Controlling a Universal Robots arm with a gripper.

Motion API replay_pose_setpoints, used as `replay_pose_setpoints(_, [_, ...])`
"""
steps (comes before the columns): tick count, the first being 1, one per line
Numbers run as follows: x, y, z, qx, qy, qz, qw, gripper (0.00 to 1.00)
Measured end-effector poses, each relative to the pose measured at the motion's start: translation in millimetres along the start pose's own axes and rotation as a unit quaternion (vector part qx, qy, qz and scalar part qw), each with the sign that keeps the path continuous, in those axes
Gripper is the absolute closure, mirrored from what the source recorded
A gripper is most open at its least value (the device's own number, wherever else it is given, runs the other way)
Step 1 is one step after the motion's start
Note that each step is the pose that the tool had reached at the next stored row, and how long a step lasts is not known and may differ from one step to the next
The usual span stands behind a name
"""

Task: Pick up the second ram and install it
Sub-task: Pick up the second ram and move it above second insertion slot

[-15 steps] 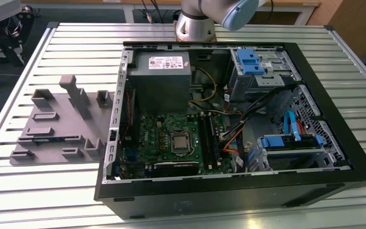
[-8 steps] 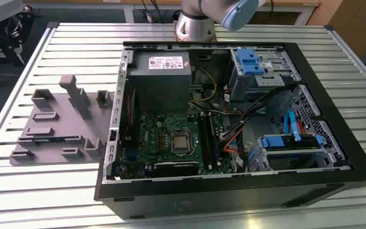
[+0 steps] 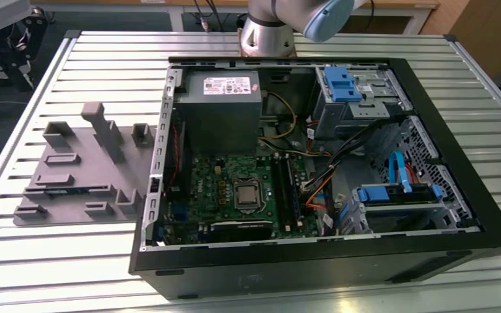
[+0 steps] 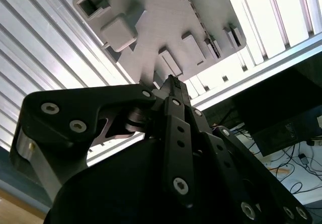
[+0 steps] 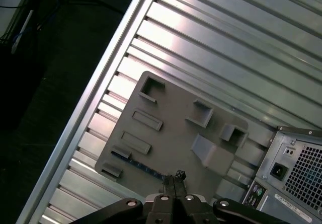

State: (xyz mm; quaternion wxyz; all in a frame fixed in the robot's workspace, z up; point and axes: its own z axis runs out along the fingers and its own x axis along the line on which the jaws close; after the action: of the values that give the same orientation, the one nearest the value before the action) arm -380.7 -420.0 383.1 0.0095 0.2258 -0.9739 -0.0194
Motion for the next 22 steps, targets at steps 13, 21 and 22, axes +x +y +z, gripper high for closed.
replay_pose_setpoints(13, [0.0, 0.0, 0.0, 0.0002, 0.0007, -0.016, 0.9999, 0.89])
replay_pose_setpoints(21, [0.0, 0.0, 0.0, 0.0005, 0.0019, -0.046, 0.9989, 0.89])
replay_pose_setpoints(22, [0.0, 0.0, 0.0, 0.0005, 0.0020, -0.049, 0.9988, 0.89])
